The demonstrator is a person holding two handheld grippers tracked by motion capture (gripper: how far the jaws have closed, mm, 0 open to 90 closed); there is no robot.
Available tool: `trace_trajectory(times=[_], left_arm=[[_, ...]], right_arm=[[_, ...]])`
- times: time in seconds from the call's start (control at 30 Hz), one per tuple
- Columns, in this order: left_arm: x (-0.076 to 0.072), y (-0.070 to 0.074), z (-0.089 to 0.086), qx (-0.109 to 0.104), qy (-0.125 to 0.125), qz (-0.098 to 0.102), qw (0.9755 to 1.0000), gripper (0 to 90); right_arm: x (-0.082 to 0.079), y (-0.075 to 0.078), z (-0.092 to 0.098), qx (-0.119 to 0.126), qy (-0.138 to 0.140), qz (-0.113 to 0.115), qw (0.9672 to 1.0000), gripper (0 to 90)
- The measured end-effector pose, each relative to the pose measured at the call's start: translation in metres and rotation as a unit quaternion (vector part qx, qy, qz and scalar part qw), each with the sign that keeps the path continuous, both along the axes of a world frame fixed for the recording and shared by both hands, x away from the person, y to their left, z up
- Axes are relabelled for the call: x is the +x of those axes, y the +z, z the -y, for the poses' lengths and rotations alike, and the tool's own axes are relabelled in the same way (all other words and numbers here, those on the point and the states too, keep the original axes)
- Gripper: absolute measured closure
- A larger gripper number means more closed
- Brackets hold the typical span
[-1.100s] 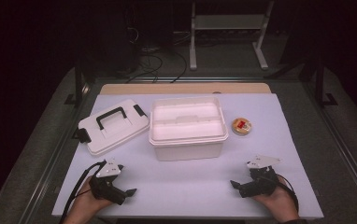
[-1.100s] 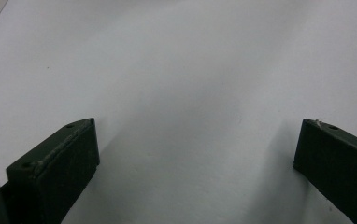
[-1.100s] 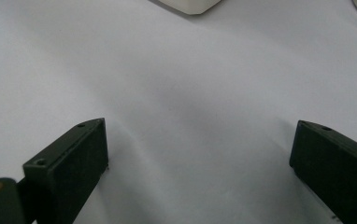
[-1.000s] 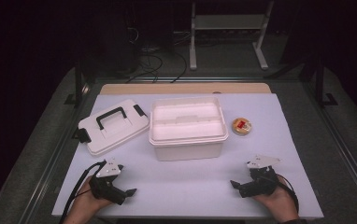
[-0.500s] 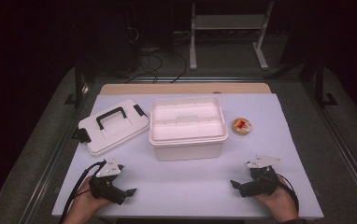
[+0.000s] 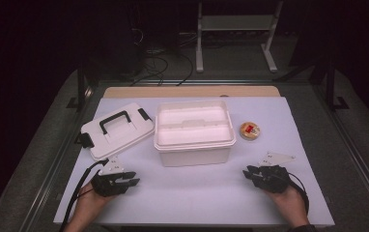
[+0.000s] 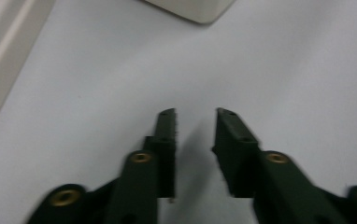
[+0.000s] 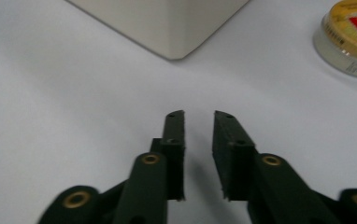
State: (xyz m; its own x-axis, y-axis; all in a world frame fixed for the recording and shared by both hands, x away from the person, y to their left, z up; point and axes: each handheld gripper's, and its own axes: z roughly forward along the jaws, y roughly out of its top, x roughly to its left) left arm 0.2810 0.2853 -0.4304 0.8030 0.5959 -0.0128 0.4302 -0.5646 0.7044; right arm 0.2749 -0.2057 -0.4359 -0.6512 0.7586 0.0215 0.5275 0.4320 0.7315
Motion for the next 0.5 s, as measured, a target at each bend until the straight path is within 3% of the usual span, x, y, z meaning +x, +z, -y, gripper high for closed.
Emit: trace_trajectory(times=[0.1,0.37,0.5], left_arm=[[0.009,0.007,0.002,-0.011,0.007,-0.006,0.9999,89.7],[0.029,0.02,0.009,-0.021,0.017,0.009,0.9996,89.7],[0.041,0.026,0.014,-0.028,0.017,0.019,0.9993,89.7]], right_arm=[[0.005,0.005,0.0,-0.001,-0.001,-0.001,1.0,88.3],[0.023,0.015,-0.002,-0.006,0.008,0.005,0.9999,89.3],[0.039,0.021,-0.006,0.001,0.015,0.012,0.9998,89.3]])
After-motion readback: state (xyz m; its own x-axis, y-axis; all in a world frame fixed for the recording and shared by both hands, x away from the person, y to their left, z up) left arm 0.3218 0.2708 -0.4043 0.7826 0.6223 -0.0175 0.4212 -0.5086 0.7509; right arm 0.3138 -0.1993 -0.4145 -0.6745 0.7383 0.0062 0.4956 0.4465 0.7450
